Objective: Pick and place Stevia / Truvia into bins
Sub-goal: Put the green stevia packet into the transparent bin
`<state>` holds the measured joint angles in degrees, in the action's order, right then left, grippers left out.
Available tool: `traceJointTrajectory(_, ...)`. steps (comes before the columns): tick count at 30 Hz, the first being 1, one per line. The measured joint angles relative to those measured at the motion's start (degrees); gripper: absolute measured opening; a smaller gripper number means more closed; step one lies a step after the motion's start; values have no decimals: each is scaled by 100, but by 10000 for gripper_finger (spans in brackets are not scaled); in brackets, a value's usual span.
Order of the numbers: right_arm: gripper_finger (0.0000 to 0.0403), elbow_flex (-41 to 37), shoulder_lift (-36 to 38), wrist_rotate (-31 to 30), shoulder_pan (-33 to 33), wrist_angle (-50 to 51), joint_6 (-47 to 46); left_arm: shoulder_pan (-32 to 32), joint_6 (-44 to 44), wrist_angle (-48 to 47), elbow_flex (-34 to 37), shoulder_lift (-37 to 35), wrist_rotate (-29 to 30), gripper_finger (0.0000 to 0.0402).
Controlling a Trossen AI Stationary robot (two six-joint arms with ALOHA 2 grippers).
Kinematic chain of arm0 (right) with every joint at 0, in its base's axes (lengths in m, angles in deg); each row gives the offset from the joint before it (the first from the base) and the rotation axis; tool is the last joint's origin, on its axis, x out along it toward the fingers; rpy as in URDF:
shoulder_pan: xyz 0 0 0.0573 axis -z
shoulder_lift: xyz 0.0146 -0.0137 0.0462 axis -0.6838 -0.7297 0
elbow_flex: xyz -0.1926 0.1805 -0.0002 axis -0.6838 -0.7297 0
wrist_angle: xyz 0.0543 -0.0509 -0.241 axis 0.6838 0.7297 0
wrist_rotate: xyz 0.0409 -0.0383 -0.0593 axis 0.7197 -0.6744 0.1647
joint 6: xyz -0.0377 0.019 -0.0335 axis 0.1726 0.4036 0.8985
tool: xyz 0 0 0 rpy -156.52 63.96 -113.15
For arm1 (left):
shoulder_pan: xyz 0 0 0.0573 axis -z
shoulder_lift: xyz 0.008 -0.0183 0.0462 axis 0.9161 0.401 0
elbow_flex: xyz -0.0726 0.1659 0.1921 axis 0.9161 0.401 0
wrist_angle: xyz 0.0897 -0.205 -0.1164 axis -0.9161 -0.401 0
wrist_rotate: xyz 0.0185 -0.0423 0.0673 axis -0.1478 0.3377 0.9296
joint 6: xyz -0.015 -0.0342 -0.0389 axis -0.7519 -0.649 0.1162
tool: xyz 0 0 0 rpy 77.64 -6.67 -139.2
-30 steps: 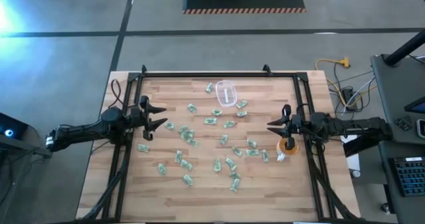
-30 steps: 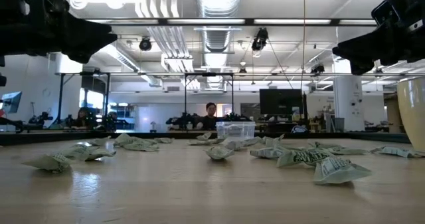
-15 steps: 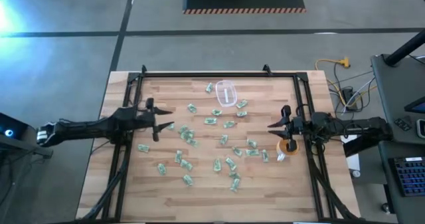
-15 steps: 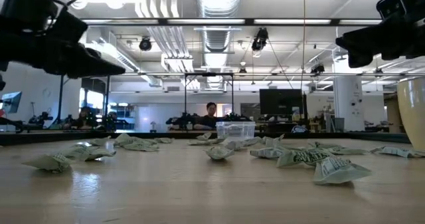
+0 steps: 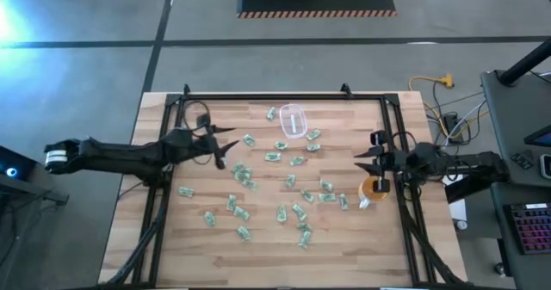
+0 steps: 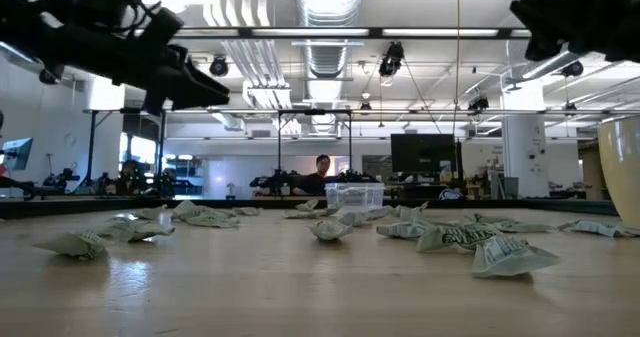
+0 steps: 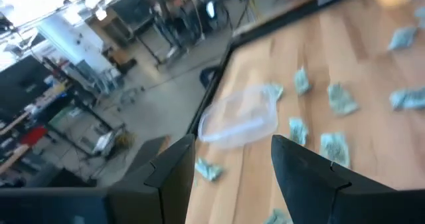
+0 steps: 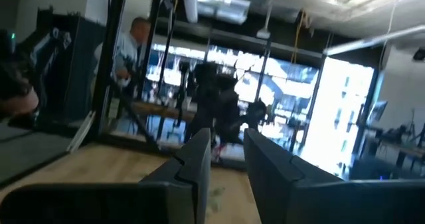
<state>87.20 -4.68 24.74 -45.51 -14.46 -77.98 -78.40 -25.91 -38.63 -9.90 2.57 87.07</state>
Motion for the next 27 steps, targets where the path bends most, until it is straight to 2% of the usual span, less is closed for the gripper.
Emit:
traceJointTrajectory(5,82,566,-106,-76,2,325,16,-222,-80,-701,-728,883,4,183)
traceJointTrajectory(8,82,1048,-419,-78,2,460,73,-303,-168,-947,-1152,1400,21,183)
traceJointTrajectory(10,82,1360,-732,-78,2,546,220,-300,-52,-945,-1387,1671,229,183)
traceJointTrajectory(13,82,1744,-1349,-80,2,557,345,-298,46,-919,-1642,1941,817,183)
traceJointTrajectory(15,82,1959,-1848,-80,2,563,360,-300,-464,-929,-1721,2091,1034,183)
traceJointTrajectory(17,82,2133,-2390,-82,2,623,360,-296,-688,-966,-1767,2210,1040,183)
traceJointTrajectory(21,82,2586,-3630,-278,2,1007,316,-305,-531,-1397,-1773,2380,967,183)
traceJointTrajectory(27,82,3688,-5260,-1170,4,2236,416,-541,-378,-2227,-1913,2584,426,183)
